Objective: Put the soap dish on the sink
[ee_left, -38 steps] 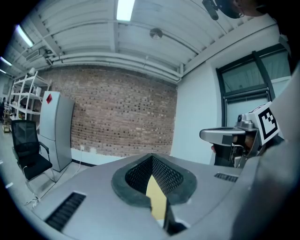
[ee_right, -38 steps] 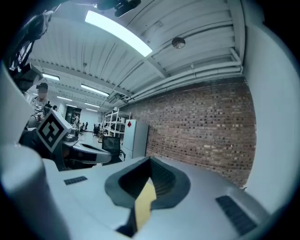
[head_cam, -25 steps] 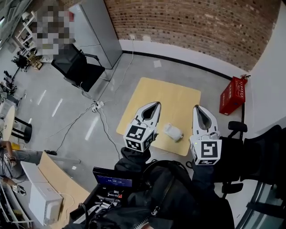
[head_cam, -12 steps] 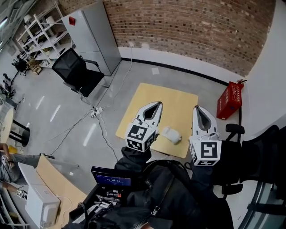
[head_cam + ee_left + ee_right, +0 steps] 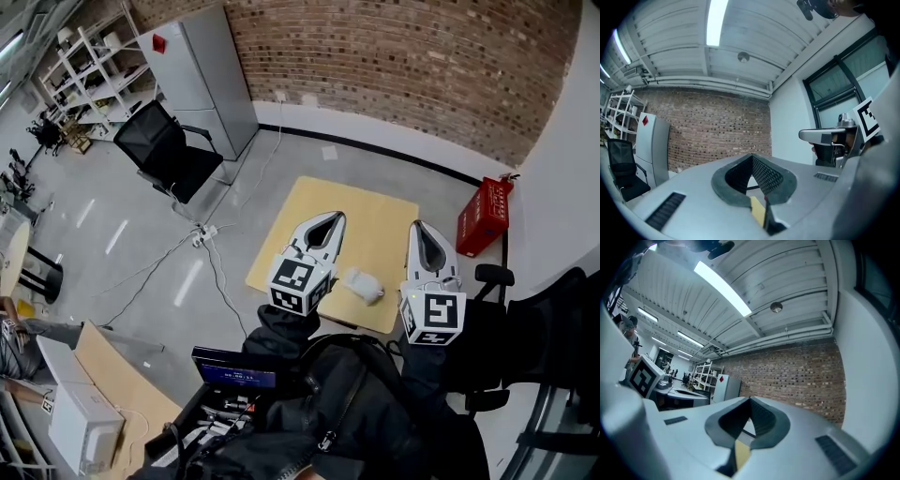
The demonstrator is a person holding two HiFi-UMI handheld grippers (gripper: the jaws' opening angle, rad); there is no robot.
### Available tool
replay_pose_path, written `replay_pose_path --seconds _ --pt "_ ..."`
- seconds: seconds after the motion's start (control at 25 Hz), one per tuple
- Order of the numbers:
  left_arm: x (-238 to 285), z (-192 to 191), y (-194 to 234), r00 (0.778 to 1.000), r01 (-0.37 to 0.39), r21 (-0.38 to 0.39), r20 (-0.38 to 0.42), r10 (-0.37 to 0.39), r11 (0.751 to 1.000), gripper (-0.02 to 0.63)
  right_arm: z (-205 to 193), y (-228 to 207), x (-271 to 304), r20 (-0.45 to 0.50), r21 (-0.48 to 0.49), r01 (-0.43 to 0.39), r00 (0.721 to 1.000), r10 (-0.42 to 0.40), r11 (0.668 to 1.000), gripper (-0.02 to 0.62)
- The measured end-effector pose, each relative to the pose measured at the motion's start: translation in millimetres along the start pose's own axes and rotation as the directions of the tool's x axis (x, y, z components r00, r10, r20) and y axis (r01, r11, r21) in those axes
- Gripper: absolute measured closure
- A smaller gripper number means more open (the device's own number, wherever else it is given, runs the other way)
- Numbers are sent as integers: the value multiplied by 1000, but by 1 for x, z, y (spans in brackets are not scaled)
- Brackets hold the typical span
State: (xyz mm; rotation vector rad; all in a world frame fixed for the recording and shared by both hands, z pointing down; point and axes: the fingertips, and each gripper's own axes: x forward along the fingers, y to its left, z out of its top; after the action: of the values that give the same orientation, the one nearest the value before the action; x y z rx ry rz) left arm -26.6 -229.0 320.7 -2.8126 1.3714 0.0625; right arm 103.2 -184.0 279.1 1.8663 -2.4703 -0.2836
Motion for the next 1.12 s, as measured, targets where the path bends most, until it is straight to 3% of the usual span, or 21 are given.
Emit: replay_pose_path --seconds 1.12 --pt "-6 -7 2 1000 -9 1 -13 9 1000 604 -4 10 -4 9 10 -25 1000 25 1000 589"
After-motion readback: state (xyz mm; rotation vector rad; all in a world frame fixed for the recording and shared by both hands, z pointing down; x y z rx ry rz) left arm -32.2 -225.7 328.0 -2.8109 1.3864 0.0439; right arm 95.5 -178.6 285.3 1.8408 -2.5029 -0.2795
